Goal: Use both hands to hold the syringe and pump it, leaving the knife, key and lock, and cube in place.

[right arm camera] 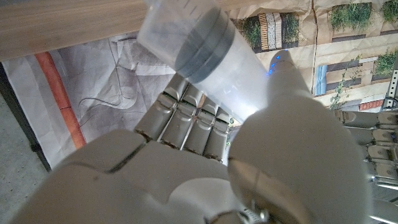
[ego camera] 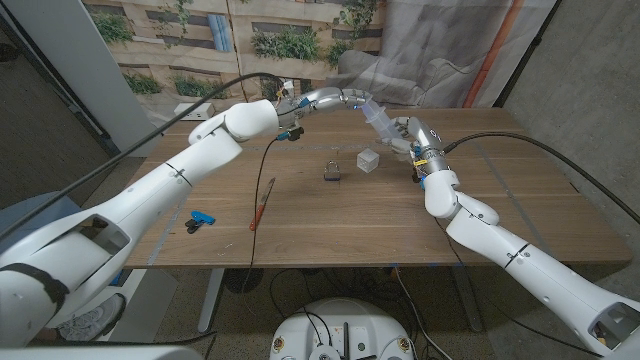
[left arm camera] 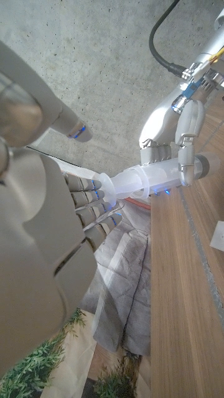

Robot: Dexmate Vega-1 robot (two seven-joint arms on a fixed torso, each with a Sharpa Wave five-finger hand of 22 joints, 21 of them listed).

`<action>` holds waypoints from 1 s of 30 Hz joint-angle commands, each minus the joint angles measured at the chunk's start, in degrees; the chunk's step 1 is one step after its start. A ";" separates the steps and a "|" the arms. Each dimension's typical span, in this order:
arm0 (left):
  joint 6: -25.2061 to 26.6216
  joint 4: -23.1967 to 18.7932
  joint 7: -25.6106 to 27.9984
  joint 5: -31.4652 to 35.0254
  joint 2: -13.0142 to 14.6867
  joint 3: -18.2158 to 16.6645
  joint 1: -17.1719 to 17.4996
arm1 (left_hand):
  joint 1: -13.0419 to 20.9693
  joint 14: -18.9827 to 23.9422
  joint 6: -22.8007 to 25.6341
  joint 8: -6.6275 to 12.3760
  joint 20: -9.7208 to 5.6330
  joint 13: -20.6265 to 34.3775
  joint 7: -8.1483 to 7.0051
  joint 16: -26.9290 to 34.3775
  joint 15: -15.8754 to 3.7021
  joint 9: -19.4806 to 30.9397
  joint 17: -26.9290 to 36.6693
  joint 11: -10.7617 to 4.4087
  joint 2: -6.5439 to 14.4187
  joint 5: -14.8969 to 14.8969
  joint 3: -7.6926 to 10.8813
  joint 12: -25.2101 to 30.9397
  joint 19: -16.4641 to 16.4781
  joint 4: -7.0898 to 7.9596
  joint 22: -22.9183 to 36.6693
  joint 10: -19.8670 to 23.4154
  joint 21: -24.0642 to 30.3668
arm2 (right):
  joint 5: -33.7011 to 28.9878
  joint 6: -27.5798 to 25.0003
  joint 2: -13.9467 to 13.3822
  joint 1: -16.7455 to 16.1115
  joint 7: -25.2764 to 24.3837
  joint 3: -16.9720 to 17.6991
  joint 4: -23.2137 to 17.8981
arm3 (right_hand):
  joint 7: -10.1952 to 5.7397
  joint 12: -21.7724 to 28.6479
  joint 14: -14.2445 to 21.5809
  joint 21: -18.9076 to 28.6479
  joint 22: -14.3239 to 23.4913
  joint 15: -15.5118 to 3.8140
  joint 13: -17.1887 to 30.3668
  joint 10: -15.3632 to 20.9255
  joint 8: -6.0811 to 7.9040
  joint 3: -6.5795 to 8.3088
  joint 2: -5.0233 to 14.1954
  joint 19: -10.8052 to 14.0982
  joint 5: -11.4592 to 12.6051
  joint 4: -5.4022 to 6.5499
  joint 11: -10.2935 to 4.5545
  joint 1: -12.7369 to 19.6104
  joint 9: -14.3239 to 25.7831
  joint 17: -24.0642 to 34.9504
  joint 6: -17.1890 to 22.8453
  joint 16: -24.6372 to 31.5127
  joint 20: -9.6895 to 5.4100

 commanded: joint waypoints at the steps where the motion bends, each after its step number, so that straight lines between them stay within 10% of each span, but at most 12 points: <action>1: -0.01 0.40 -0.69 -0.24 -0.27 0.49 -0.43 | -0.11 0.52 0.34 0.00 -2.89 0.07 -0.16 0.52 -0.73 0.25 0.05 0.01 4.01 0.02 0.07 0.24 0.24 0.36 0.17 0.58 0.36 | 0.22 1.05 0.47 0.65 0.06 -0.39 0.75 | -3.65 0.03 0.46 0.53 0.19 -4.89 0.13 1.68 0.17 0.79 11.51 0.61 0.20 0.35 -1.00 2.90 0.17 0.30 4.14 -0.24 -4.46; 30: 0.21 0.50 -1.06 -0.08 -0.35 1.01 -0.39 | -0.14 0.70 0.41 0.01 -2.91 0.07 -0.12 0.50 -0.68 0.25 0.07 0.09 3.91 0.00 0.10 0.23 0.16 0.48 0.17 0.68 0.33 | 1.01 2.03 1.46 0.91 -0.67 -0.19 1.23 | -3.56 -0.10 0.84 0.89 0.19 -4.87 0.17 1.97 -0.13 0.94 11.52 0.66 0.21 0.37 -0.89 2.55 0.19 0.35 4.39 -0.60 -4.46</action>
